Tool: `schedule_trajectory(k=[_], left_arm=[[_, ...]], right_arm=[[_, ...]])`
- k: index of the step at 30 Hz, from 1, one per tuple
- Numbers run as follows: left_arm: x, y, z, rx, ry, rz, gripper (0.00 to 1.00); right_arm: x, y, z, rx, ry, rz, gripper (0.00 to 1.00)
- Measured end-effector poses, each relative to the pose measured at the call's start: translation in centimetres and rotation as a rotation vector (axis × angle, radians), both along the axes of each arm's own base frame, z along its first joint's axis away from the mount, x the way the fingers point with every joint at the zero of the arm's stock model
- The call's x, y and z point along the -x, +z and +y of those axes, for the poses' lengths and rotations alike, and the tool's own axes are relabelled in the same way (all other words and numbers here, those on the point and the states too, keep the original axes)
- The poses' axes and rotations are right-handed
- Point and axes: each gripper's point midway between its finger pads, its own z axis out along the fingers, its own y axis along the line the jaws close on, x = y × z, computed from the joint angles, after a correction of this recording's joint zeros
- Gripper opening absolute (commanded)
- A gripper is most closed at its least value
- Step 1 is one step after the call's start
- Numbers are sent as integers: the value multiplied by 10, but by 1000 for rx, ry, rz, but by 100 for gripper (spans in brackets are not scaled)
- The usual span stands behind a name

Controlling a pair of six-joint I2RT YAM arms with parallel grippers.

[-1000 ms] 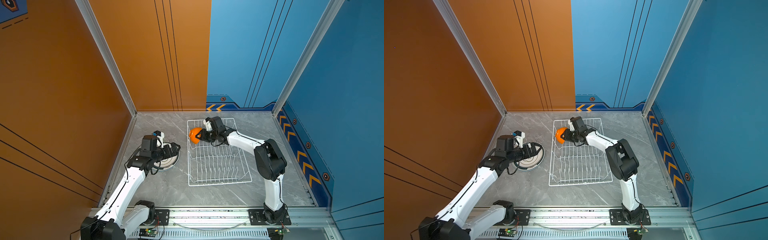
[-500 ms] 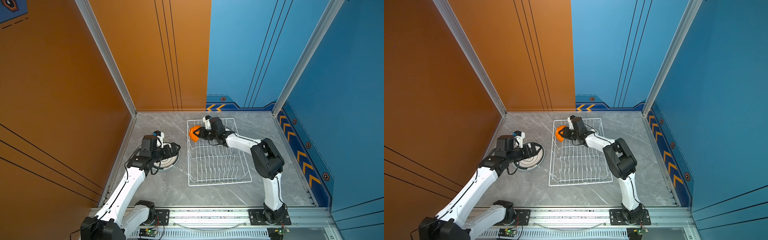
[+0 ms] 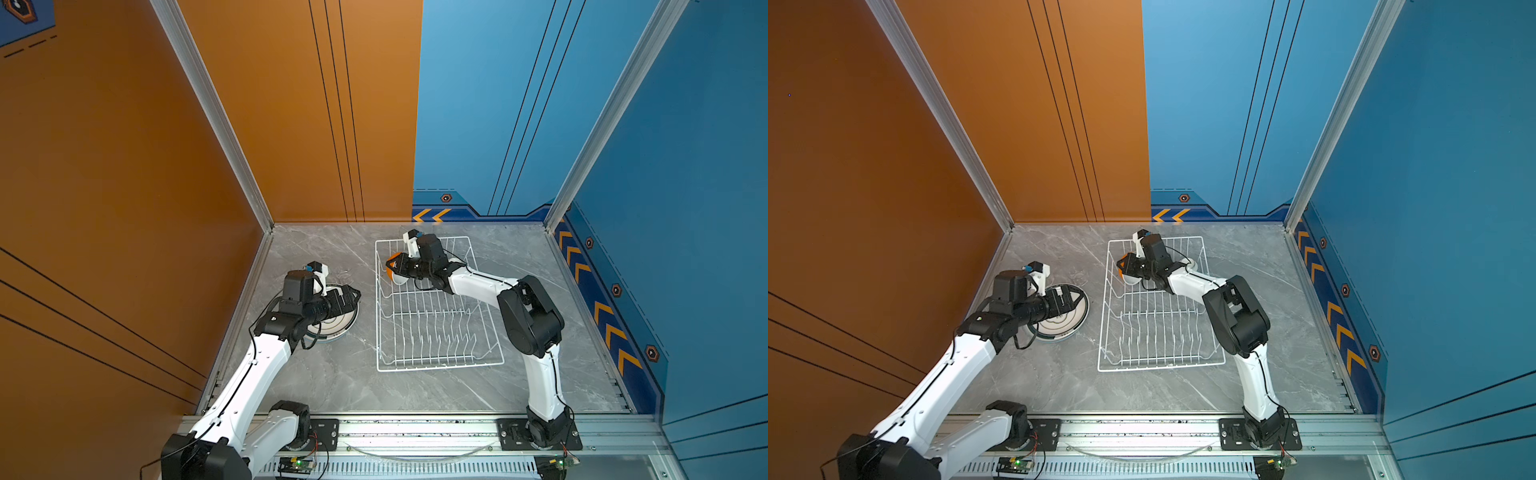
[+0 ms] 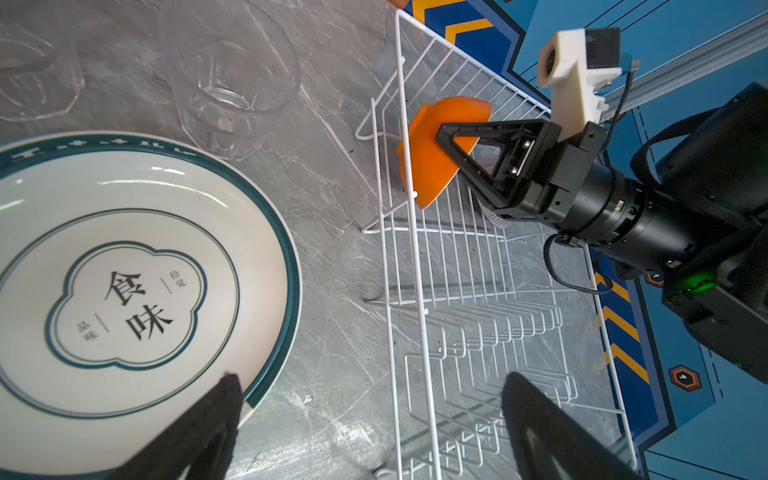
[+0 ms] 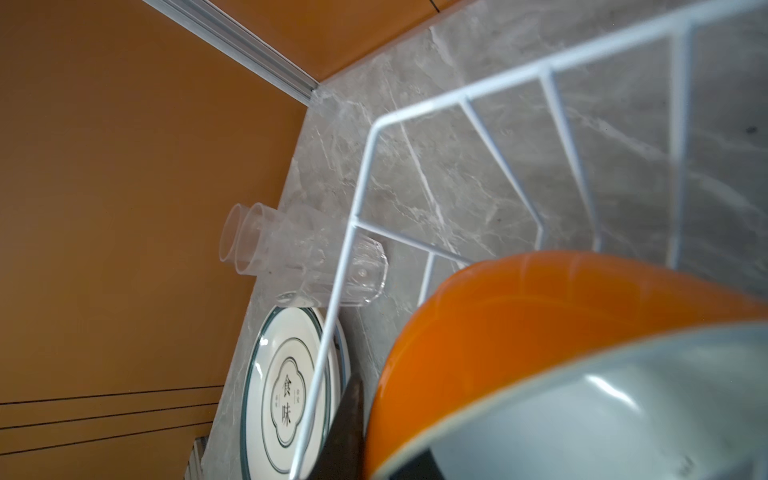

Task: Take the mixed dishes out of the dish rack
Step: 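Tilt the held orange bowl upward and lift it out of the rack, then carry the orange bowl with the right gripper toward the plate stack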

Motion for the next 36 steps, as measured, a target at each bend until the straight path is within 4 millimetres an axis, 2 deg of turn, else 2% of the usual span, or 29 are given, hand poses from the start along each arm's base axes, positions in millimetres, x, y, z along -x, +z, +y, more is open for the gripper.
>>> schedule_trajectory(k=[2,9,14,17,20,22,26,29,32,36], left_arm=[[0,0,0,0,0,0,98],[2,2,1,-4,-3,-6,98],[8,9,5,-19,12,-21,98],[9,21,12,-47,38,-44,98],[10,31,23,-83,88,-56,98],[10,37,33,-106,126,-55,98],[13,38,51,-133,204,-33,98],[18,39,65,-139,261,-21,98],[23,45,80,-139,325,-28,98],[28,63,105,-127,433,-67,98]], right_arm=[[-6,4,-6,9,-22,-11,0],[-8,-1,-16,71,-36,-2,0],[7,-2,-16,135,-14,16,0],[20,5,-13,186,13,6,0],[40,27,2,211,74,-30,0],[59,49,16,220,126,-75,0],[101,91,43,234,232,-166,0],[132,113,58,250,308,-222,0],[154,123,67,270,362,-251,0],[179,122,75,318,434,-259,0]])
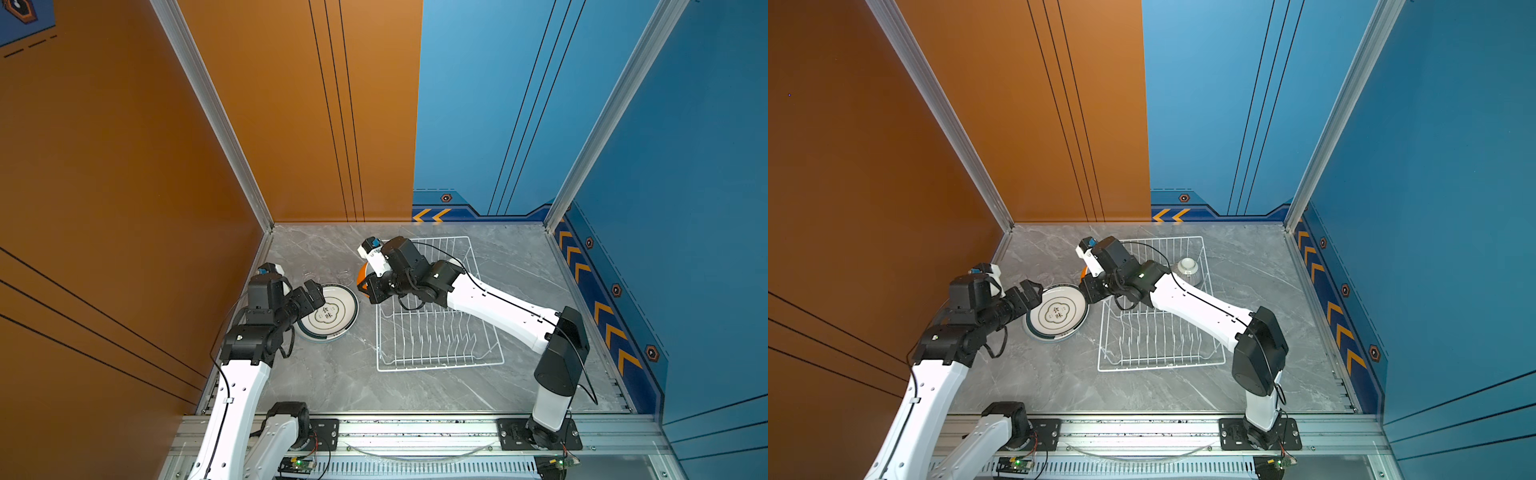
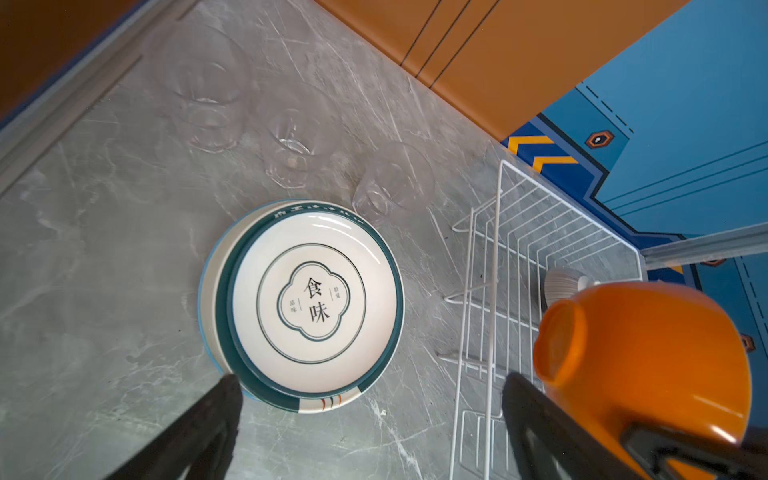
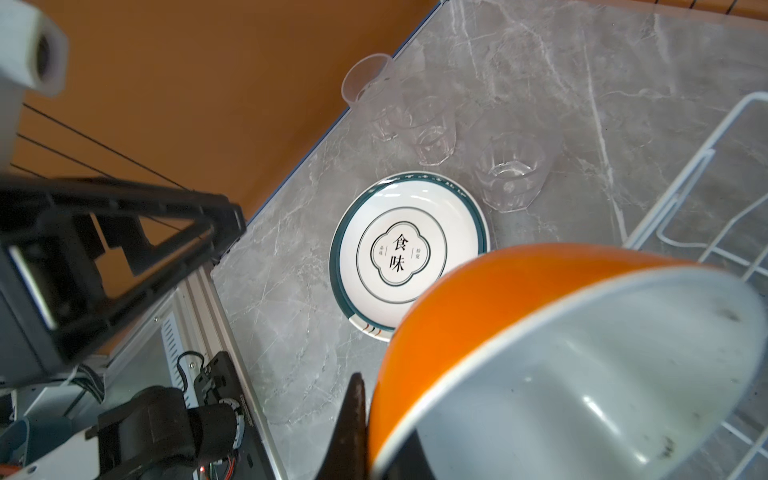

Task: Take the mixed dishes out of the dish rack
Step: 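Carry the orange bowl with the right gripper toward the plate stack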

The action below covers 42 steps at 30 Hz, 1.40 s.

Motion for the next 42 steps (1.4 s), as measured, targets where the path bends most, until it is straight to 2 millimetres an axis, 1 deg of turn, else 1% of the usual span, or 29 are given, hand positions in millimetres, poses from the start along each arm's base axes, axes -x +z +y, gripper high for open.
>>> schedule_trajectory(k=[3,6,9,12,16,18,21,25,28,33,35,42], left_arm=[[5,13,18,8,77,-43,98],[8,22,33,8,137,-69,98],[8,26,40,8,161,-78,98],[6,26,39,21,152,-74,98],[3,23,38,38,138,-63,98],[3,24,39,37,138,-64,98],[4,24,40,38,138,-67,98],[4,24,38,42,131,-68,98],[4,24,38,43,129,-68,98],[3,24,37,36,120,-68,98],[3,24,37,30,116,-68,98],[2,23,37,30,111,-62,98]], right_arm=[[18,0,6,36,45,-8,0],[35,2,19,46,94,-16,0],[49,-1,33,59,138,-21,0],[60,-13,43,86,167,-5,0],[69,-40,52,137,190,24,0],[72,-54,54,167,196,40,0],[74,-69,57,197,199,53,0],[72,-85,61,228,196,63,0],[69,-100,65,251,191,72,0],[69,-135,65,313,192,109,0],[71,-144,63,336,195,121,0],[81,-150,59,374,206,134,0]])
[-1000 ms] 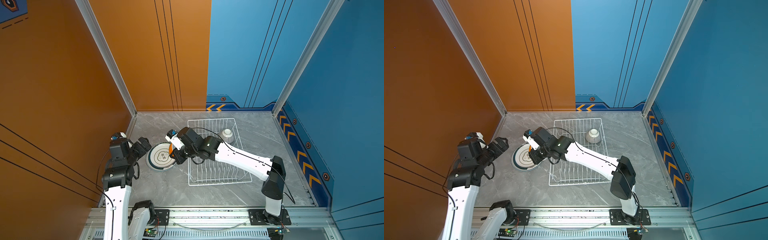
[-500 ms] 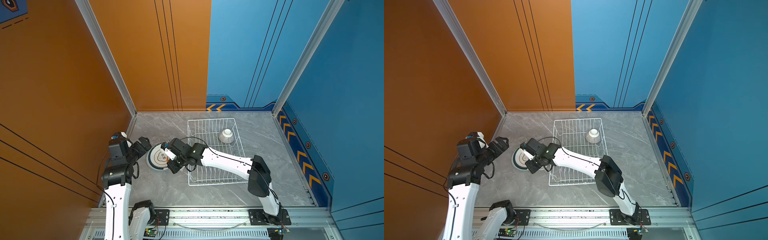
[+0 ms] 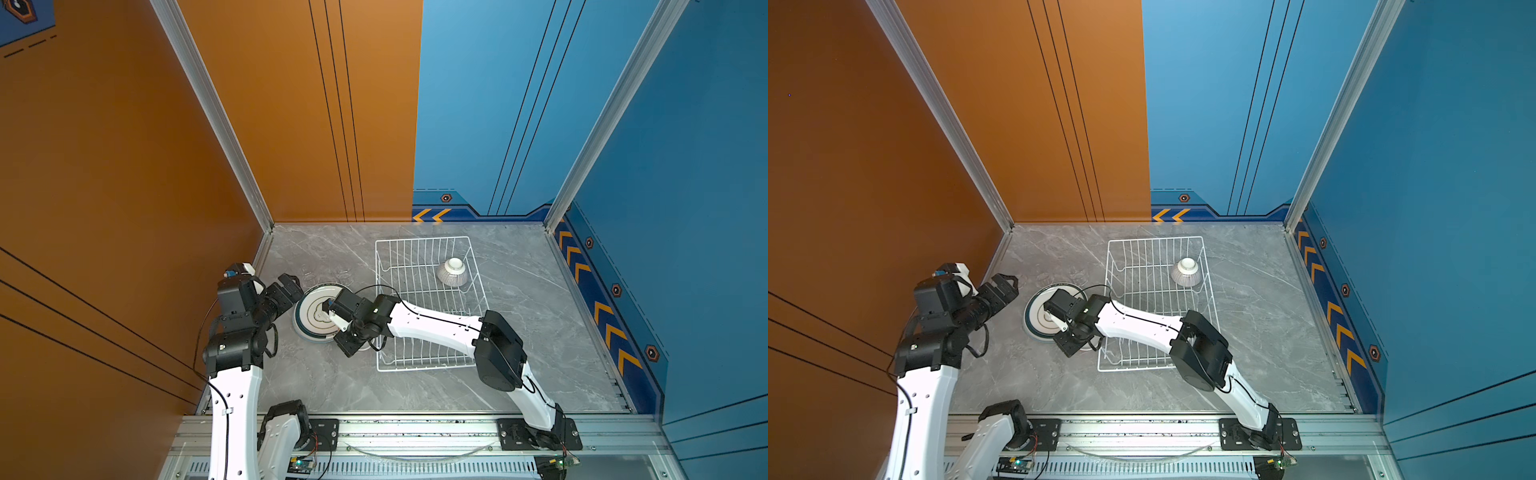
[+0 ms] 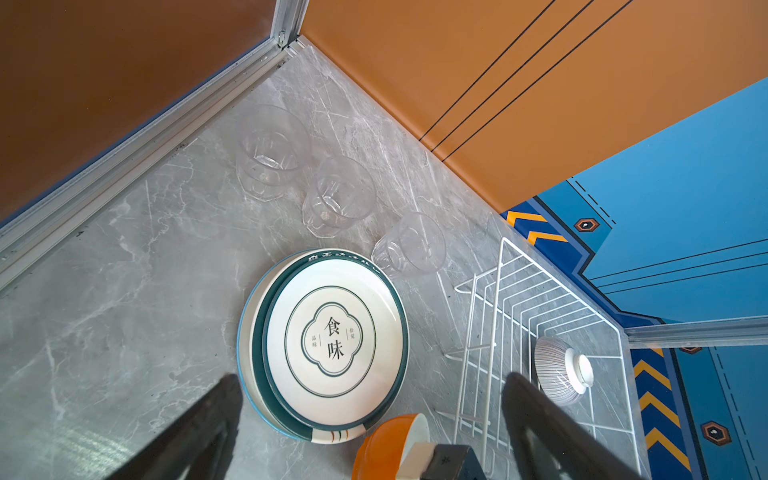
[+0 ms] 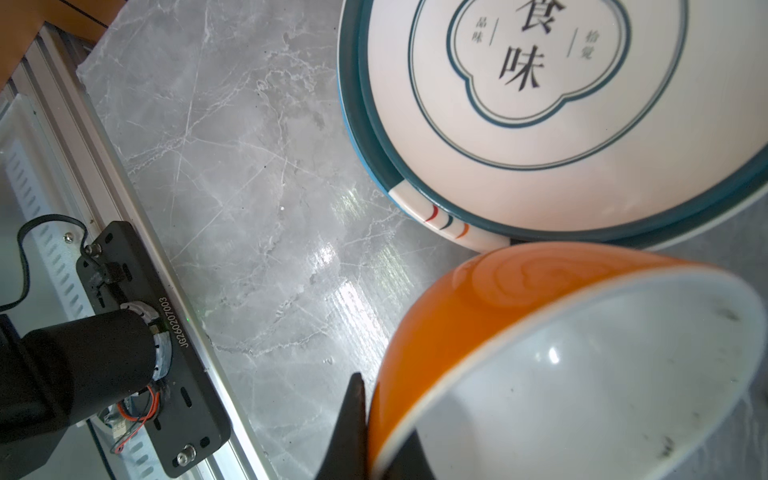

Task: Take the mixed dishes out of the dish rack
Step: 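Carry the orange bowl with the right gripper toward the plate stack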

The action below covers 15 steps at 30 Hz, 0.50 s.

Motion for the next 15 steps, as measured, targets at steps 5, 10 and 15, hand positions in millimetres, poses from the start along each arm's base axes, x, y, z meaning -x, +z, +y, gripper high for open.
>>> schedule_trajectory(k=[5,10,15], left_arm=[[-2,-2,-1,8,-9,6,98],[-4,-2,-2,13,-16,6,98],[-4,-2,-3,14,-18,5,98]], right_arm=[[2,-6,-9,50,-10,-9,0],[0,-13,-19,93,-25,-9,0],[-1,-29,-32,141,-45,0,0]])
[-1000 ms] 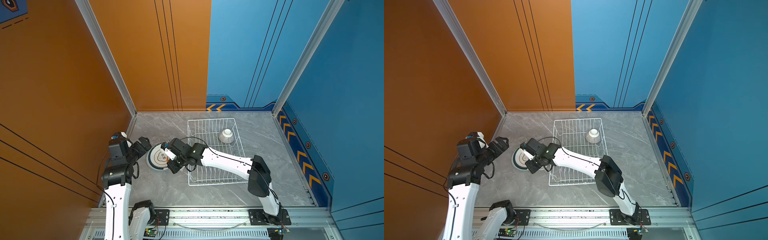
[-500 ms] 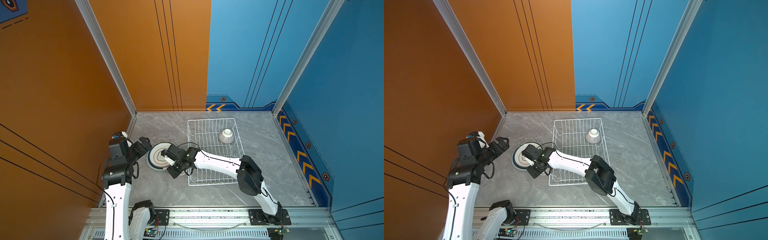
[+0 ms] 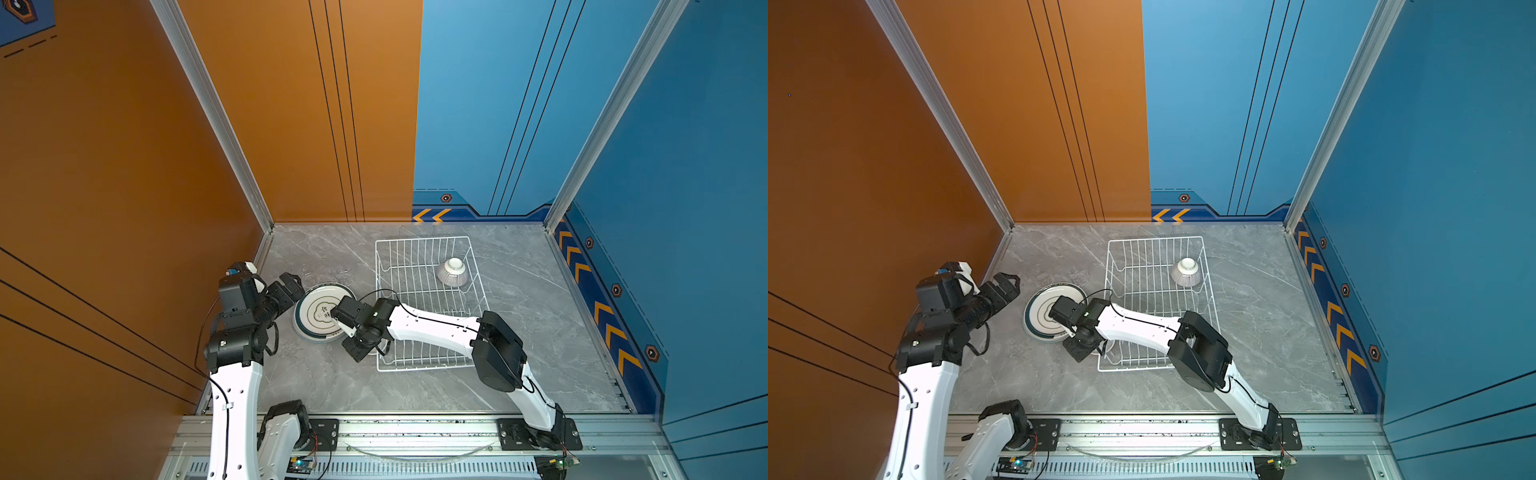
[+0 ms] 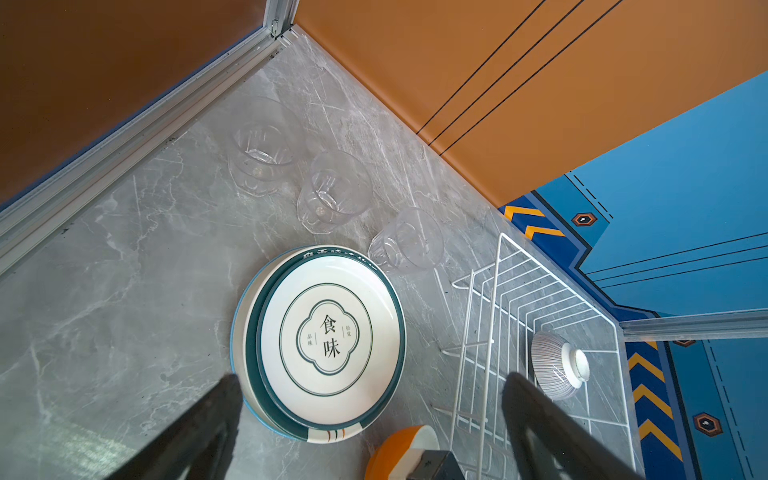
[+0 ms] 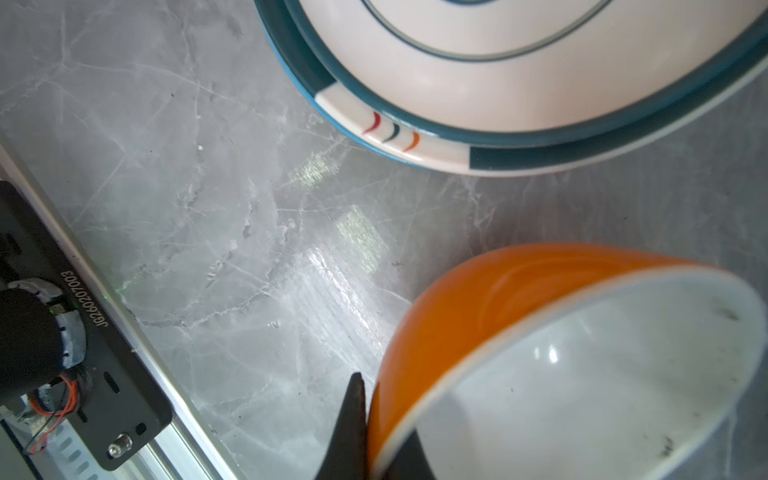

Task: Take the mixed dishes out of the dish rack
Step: 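Carry the orange bowl with the right gripper toward the plate stack, then set the orange bowl down beside the plates and open the right gripper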

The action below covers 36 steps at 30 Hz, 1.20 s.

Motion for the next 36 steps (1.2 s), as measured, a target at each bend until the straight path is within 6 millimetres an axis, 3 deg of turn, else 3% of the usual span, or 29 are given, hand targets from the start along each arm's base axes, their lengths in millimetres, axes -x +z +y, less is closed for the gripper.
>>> schedule_trajectory(k=[10,16,23,30,36], left_arm=[[-1,1,-1,3,-7,-7,98],[-1,1,-2,3,-11,-8,98],[-2,3,-3,4,-17,-16,98],[-2,3,-3,6,-21,-17,98],[-3,4,-4,7,-24,-19,98]], right_arm=[[-7,0,-8,2,-26,6,0],[-3,1,-5,-6,-19,15,42],[1,2,-4,-14,-13,38,59],[-3,4,-5,-33,-24,71,60],[-19,9,-10,-50,-62,73,60]])
